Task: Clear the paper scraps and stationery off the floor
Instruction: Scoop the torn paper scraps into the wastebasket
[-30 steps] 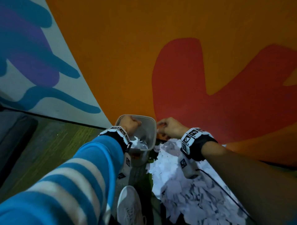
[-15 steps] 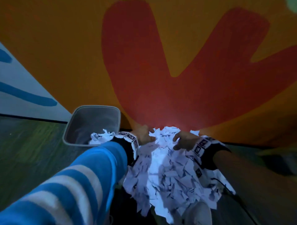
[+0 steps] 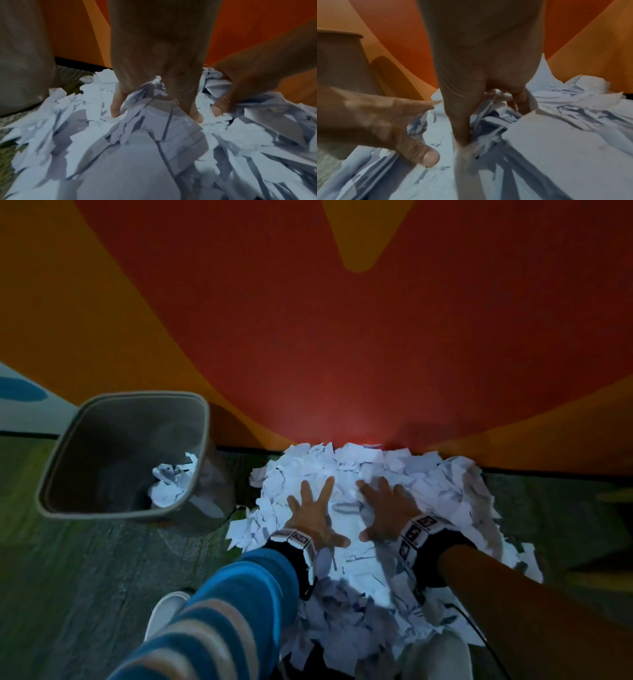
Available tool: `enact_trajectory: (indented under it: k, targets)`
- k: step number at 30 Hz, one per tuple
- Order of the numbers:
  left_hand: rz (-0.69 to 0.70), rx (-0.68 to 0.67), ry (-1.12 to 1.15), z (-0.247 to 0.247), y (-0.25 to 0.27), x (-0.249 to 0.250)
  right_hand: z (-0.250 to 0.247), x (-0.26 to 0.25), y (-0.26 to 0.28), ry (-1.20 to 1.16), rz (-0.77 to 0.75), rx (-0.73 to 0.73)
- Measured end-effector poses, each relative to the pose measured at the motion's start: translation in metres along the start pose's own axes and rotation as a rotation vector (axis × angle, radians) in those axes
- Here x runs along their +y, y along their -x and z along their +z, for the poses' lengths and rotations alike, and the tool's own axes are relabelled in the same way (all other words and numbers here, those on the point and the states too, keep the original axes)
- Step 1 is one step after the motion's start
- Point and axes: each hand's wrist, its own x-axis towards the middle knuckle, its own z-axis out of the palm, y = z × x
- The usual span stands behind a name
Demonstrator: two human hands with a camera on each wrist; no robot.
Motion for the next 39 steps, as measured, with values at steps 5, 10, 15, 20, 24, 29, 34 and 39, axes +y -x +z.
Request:
enact_trajectory:
  k: [5, 10, 15, 20, 24, 29, 34, 39]
  targets:
    - [0.030, 0.213, -0.129, 0.005, 0.001, 0.007, -0.021, 0.003, -0.003, -0.147, -0.051, 0.061]
    - [0.129, 0.264, -0.046, -0.027, 0.023, 0.012, -0.064, 0.012, 0.022, -0.230, -0.035, 0.055]
    - [0.206, 0.311, -0.029, -0.087, 0.070, 0.035, -0.135, 0.012, 0.079, -0.261, -0.018, 0.167]
    - [0.343, 0.416, -0.102, -0.176, 0.156, 0.047, -0.198, -0.006, 0.125, -0.321, 0.005, 0.254]
    - [0.350, 0.516, -0.164, -0.231, 0.209, 0.032, -0.224, -0.038, 0.146, -0.435, -0.077, 0.334]
    - [0.271, 0.629, -0.112, -0.270, 0.251, -0.024, -0.231, -0.107, 0.145, -0.742, -0.163, 0.408]
    - [0.118, 0.694, -0.041, -0.274, 0.254, -0.091, -0.227, -0.177, 0.128, -0.878, -0.246, 0.378]
    - [0.000, 0.663, 0.013, -0.277, 0.239, -0.132, -0.218, -0.236, 0.101, -0.957, -0.252, 0.321]
